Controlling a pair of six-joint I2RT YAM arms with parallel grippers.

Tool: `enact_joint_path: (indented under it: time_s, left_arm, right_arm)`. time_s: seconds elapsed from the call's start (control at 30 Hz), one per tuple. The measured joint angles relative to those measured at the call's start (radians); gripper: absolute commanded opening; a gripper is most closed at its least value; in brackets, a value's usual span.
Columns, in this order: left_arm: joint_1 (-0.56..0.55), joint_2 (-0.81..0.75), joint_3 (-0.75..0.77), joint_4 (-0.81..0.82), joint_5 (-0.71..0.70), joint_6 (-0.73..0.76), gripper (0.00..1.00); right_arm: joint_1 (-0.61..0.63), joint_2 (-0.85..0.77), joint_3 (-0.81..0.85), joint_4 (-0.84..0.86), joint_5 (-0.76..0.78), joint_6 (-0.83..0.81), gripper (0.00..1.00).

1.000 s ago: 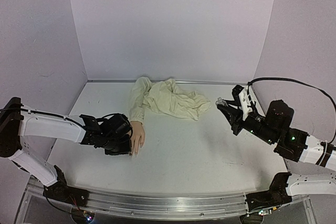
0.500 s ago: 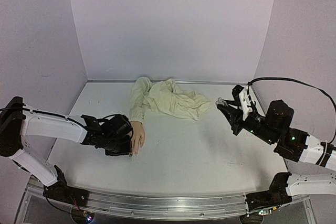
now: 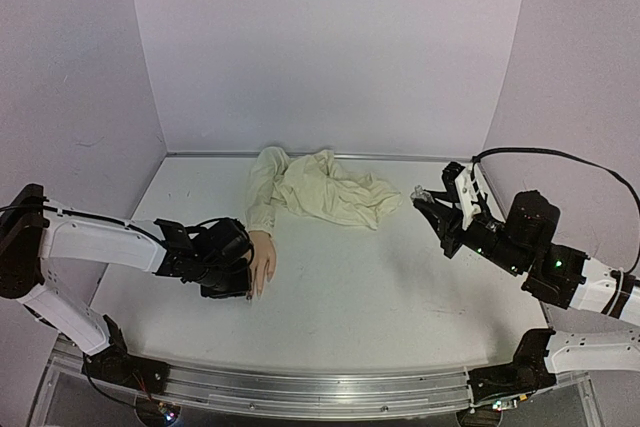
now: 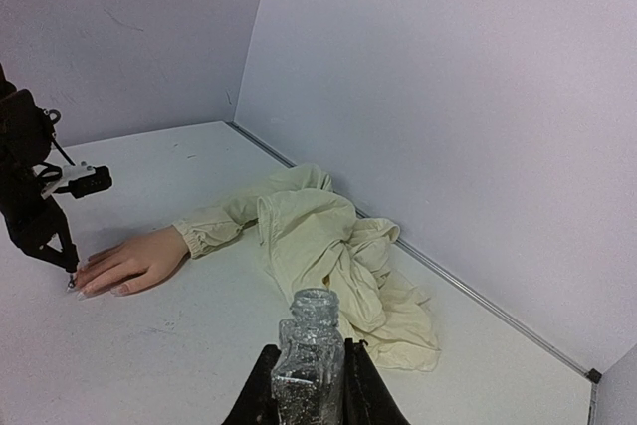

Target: Paint the nails

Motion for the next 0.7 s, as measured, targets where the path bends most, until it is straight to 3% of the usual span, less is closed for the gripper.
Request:
enact_joint_path:
  time_s: [0.7]
  left_arm:
    - [0.000, 0.002, -0.005, 0.008, 0.010, -0.011, 0.00]
  right_arm:
    - [-0.002, 0.000, -0.005, 0.001, 0.000, 0.000, 0.00]
